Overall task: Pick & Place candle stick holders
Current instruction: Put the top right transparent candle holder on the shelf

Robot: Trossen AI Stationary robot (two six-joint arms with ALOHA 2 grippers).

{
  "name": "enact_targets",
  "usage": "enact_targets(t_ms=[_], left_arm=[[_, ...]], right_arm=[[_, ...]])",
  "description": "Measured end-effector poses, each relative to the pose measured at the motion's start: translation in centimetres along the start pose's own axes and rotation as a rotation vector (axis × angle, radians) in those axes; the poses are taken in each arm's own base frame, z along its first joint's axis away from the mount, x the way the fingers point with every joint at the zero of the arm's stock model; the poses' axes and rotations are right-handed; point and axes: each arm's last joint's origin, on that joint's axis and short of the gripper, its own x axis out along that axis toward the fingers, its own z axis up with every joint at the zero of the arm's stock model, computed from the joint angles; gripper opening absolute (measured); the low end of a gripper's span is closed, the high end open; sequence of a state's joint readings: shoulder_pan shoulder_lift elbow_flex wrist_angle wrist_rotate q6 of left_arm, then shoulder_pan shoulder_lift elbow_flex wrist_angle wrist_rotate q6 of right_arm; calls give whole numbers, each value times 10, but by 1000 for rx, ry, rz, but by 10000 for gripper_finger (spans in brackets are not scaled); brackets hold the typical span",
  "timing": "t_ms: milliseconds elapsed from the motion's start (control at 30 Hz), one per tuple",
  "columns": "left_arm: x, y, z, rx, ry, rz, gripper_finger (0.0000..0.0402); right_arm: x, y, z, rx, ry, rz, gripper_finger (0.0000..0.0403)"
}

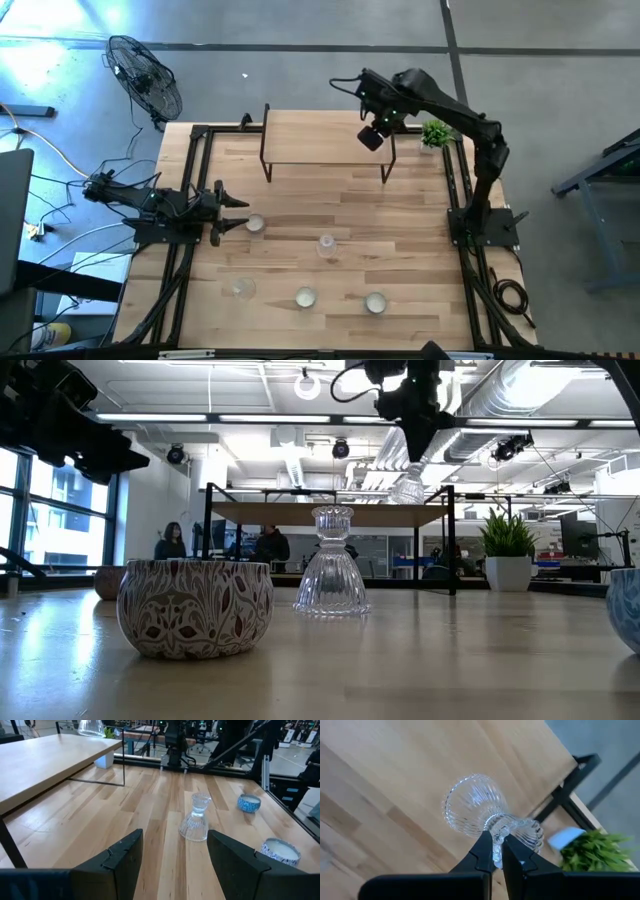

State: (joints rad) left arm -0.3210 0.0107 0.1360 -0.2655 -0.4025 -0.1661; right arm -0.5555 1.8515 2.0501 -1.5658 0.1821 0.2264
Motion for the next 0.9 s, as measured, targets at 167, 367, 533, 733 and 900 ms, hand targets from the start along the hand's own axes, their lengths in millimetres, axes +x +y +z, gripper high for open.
enact_targets(t_ms=[167,367,533,733,900], left_arm=[[0,0,0,0,0,1,218],[0,0,0,-24,0,0,218],[0,0,0,-26,0,0,218],[0,0,0,-26,0,-1,218],[0,0,0,-26,0,-1,218]], right_arm=[[5,0,0,0,7,-9,10],[5,1,1,1,1,-4,10],[5,2,2,8,-9,33,19],[5,3,3,13,-12,38,31],[5,3,4,-1,-21,46,23]])
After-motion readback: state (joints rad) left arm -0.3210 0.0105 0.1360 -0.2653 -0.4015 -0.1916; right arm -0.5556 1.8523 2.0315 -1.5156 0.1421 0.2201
